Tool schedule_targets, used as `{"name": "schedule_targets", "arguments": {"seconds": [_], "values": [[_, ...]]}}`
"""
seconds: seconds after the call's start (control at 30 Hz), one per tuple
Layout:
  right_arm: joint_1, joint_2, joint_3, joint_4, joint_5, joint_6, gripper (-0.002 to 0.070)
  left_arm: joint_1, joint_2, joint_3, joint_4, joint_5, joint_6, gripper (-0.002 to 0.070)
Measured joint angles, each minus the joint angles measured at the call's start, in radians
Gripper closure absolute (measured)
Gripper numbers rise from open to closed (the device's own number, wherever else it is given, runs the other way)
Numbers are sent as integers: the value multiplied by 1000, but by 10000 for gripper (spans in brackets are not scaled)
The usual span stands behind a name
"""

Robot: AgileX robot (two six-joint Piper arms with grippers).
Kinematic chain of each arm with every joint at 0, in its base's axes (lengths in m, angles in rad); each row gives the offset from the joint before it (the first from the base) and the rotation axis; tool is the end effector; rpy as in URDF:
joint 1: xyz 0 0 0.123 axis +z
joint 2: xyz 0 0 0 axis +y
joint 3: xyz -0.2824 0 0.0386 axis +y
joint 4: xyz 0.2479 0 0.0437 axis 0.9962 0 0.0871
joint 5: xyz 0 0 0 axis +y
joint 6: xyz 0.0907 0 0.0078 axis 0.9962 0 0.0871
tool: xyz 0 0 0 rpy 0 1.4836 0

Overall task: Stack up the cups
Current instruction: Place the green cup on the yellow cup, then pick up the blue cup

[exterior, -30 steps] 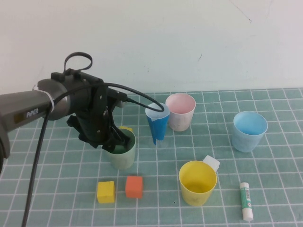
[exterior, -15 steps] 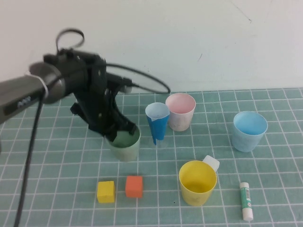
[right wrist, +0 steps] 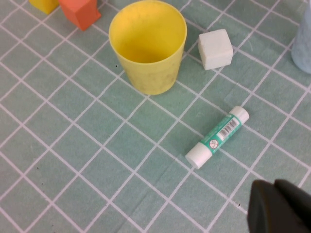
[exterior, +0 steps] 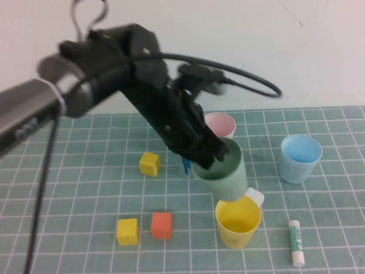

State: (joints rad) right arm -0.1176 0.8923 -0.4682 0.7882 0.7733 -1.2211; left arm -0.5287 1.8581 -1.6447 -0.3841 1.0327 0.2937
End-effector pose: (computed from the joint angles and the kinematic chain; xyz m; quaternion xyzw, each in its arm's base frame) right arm 0.1476 0.0280 0.2410 -0.2955 0.8737 0.1232 0.3662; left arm 0.3354 -0.2299 0.2953 0.3270 0.9057 -0.2027 0.1782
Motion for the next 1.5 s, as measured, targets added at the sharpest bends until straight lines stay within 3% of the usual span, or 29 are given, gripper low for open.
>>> {"name": "schedule_targets", "arguments": {"seconds": [0.23,0.8,0.9,1.1,1.2,1.27,1.43,1.5], "values": [[0,0,0,6,0,0,679,-92,71,0,99,-8,-15,667],[0,0,0,13,0,0,679,-94,161,0,70,-92,14,665],[0,0,0,16,0,0,679,-94,161,0,70,-95,41,611],[0,0,0,46,0,-20,679,-94,161,-5,70,-97,61,417],[0,0,0,59,0,-39,679,-94,157,-24,92,-98,61,387],[0,0,-1,60,-11,-41,679,-94,139,-39,117,-101,47,410],[0,30,-76,86,-69,-42,679,-94,23,-47,276,-177,-75,605],[0,74,-146,90,-85,-42,679,-94,-51,-49,376,-231,-159,643]]}}
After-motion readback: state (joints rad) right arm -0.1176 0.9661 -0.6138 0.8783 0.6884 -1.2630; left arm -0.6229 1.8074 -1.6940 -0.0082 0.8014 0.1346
